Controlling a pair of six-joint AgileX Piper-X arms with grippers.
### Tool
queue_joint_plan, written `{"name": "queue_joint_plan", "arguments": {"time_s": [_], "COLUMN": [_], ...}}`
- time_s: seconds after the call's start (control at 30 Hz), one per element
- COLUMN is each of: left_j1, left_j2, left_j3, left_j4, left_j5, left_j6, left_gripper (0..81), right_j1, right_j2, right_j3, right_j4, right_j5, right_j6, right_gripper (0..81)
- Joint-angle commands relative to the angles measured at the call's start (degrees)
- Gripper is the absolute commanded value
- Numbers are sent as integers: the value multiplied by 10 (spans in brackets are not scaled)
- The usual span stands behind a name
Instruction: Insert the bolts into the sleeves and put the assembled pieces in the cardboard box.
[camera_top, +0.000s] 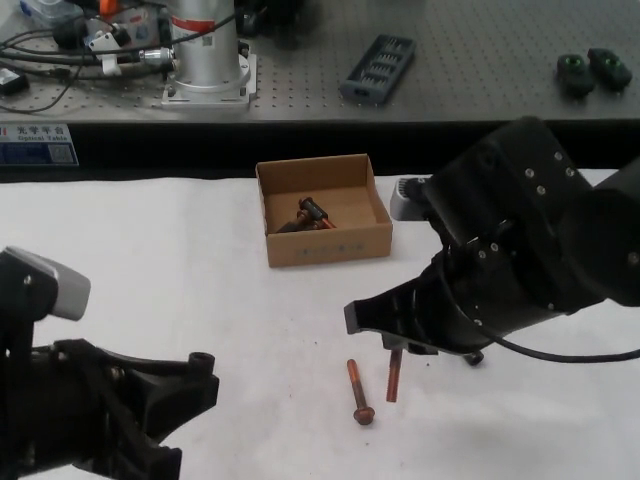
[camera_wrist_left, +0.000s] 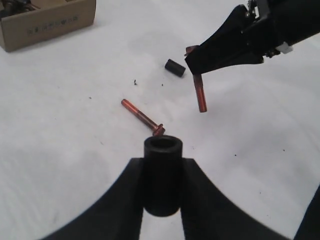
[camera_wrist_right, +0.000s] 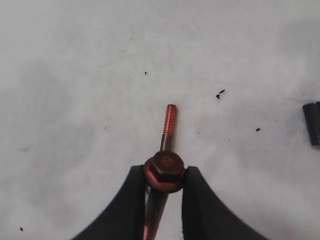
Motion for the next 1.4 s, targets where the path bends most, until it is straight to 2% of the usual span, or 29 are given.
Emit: {"name": "queue_joint_plan", "arguments": {"time_s": [0.0,0.17,0.33,0.67,1.13,1.37], "left_j1": [1,-7,-40,-92,-96,-98], "left_j2": [21,77,132,237,246,246], "left_j3": [37,64,68,68,66,66], "left_j4": [-119,-185,-237,-390,-488,-488], "left_j5": [5,3,0,0,11,56], "left_j6": [-16,-32,-31,-116,-167,-127], "left_gripper": [128,128,128,128,128,128], "right_j1": [1,4,4,4,4,4], "right_j2": [-16,-46,-84,-125,-131,-131], "right_j3": [-3,-3,-3,-3,13,13], "right_j4": [-13,-32,-84,-85,-61,-64], "right_j5": [-13,-36,-70,-113,-173,-182], "right_j6": [-22,-39,-41,-85,-127,-128], "right_gripper": [22,22,22,22,22,22]}}
